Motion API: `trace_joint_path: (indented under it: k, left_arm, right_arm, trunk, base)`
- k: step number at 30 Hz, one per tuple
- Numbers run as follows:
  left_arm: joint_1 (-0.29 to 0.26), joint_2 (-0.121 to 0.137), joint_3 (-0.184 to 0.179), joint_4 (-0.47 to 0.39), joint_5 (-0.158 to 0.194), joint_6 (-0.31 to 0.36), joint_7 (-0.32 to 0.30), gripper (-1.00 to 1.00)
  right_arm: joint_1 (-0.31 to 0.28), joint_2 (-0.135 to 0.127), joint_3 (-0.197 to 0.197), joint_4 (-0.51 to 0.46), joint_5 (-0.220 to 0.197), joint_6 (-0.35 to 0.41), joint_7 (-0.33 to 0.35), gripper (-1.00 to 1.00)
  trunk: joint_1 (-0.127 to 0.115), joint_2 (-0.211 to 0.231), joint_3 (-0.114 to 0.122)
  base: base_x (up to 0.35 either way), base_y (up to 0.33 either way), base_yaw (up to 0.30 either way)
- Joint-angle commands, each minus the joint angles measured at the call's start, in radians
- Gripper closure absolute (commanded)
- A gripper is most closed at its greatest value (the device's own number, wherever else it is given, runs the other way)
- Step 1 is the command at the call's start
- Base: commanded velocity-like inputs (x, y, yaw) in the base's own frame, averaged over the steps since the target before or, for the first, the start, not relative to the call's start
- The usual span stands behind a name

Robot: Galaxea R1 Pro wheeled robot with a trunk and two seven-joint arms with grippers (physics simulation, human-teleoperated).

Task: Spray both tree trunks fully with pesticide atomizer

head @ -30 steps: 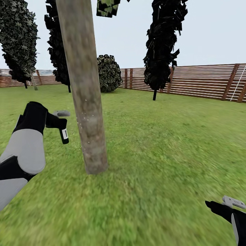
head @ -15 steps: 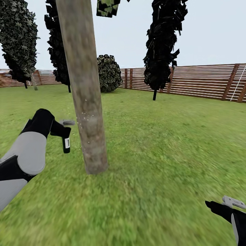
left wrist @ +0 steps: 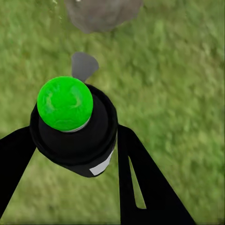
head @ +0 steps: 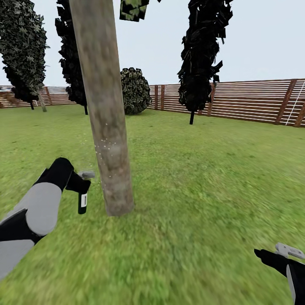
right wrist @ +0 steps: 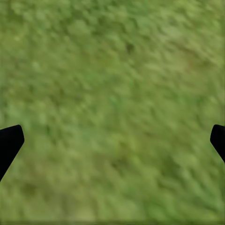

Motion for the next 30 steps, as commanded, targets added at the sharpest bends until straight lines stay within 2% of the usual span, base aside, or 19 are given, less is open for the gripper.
trace_joint_path:
  k: [1, 5, 7, 10, 13, 14, 15, 18, 19, 21, 24, 27, 28, 29, 30]
  left_arm:
    - [0.017, -0.001, 0.007, -0.001, -0.008, -0.001, -0.009, 1.00]
    - [0.064, -0.002, 0.008, -0.001, -0.005, -0.006, -0.008, 1.00]
    - [0.088, -0.002, 0.008, -0.001, -0.005, -0.032, -0.008, 1.00]
    - [0.100, -0.002, 0.010, -0.001, -0.004, -0.050, -0.005, 1.00]
    - [0.121, -0.004, 0.012, -0.001, 0.007, -0.063, 0.055, 1.00]
    - [0.127, -0.005, 0.013, -0.001, 0.021, -0.081, 0.079, 1.00]
    - [0.136, -0.005, 0.014, -0.001, 0.053, -0.098, 0.098, 1.00]
    - [0.151, -0.004, 0.015, -0.001, 0.201, -0.116, 0.117, 1.00]
    - [0.166, -0.004, 0.014, -0.001, 0.228, -0.120, 0.119, 1.00]
    - [0.189, -0.003, 0.014, -0.001, 0.250, -0.150, 0.120, 1.00]
    - [0.203, -0.003, 0.014, -0.001, 0.256, -0.204, 0.120, 1.00]
    - [0.215, -0.001, 0.021, -0.001, 0.260, -0.225, 0.121, 1.00]
    - [0.216, -0.001, 0.031, -0.001, 0.261, -0.226, 0.121, 1.00]
    - [0.217, -0.002, 0.060, -0.002, 0.263, -0.227, 0.121, 1.00]
    - [0.217, -0.003, 0.110, -0.002, 0.265, -0.229, 0.121, 1.00]
  right_arm:
    - [-0.001, 0.000, -0.003, -0.001, 0.011, 0.003, 0.009, -1.00]
    - [-0.001, 0.000, -0.003, -0.001, 0.011, 0.003, 0.009, -1.00]
    - [-0.001, 0.000, -0.003, -0.001, 0.011, 0.003, 0.009, -1.00]
    - [-0.001, 0.000, -0.002, -0.001, 0.011, 0.003, 0.009, -1.00]
    - [-0.001, 0.000, -0.002, -0.001, 0.011, 0.003, 0.009, -1.00]
    - [-0.001, 0.000, -0.002, -0.001, 0.011, 0.003, 0.009, -1.00]
    - [-0.001, 0.000, -0.002, -0.001, 0.011, 0.003, 0.009, -1.00]
    - [-0.001, 0.000, -0.002, -0.001, 0.011, 0.003, 0.009, -1.00]
    - [-0.001, 0.000, -0.003, -0.001, 0.011, 0.003, 0.009, -1.00]
    - [-0.001, 0.001, -0.003, -0.001, 0.011, 0.003, 0.010, -1.00]
    - [-0.001, 0.001, -0.002, -0.001, 0.010, 0.003, 0.009, -1.00]
    - [-0.001, 0.001, -0.003, -0.001, 0.011, 0.003, 0.009, -1.00]
    - [-0.001, 0.001, -0.003, -0.001, 0.010, 0.003, 0.009, -1.00]
    - [-0.001, 0.001, -0.002, -0.001, 0.010, 0.003, 0.009, -1.00]
    - [-0.001, 0.001, -0.002, -0.001, 0.010, 0.003, 0.009, -1.00]
  trunk:
    - [0.000, -0.001, -0.001]
    - [0.000, -0.001, -0.001]
    - [0.000, -0.001, -0.001]
    - [0.000, -0.001, -0.001]
    - [0.000, -0.001, -0.001]
    - [0.000, -0.001, -0.001]
    - [0.000, -0.001, -0.001]
    - [0.000, -0.001, -0.001]
    - [0.000, -0.001, -0.001]
    - [0.000, -0.001, -0.001]
    - [0.000, -0.001, -0.001]
    - [0.000, -0.001, -0.001]
    - [0.000, -0.001, -0.001]
    - [0.000, -0.001, -0.001]
    - [0.000, -0.001, -0.001]
  base:
    - [0.000, 0.000, 0.000]
    - [0.000, 0.000, 0.000]
    - [0.000, 0.000, 0.000]
    - [0.000, 0.000, 0.000]
    - [0.000, 0.000, 0.000]
    - [0.000, 0.000, 0.000]
    - [0.000, 0.000, 0.000]
    - [0.000, 0.000, 0.002]
    - [0.000, 0.000, 0.078]
    - [0.000, 0.000, 0.184]
    - [0.000, 0.000, 0.252]
    - [0.000, 0.000, 0.261]
    - [0.000, 0.000, 0.212]
    - [0.000, 0.000, 0.124]
    - [0.000, 0.000, 0.063]
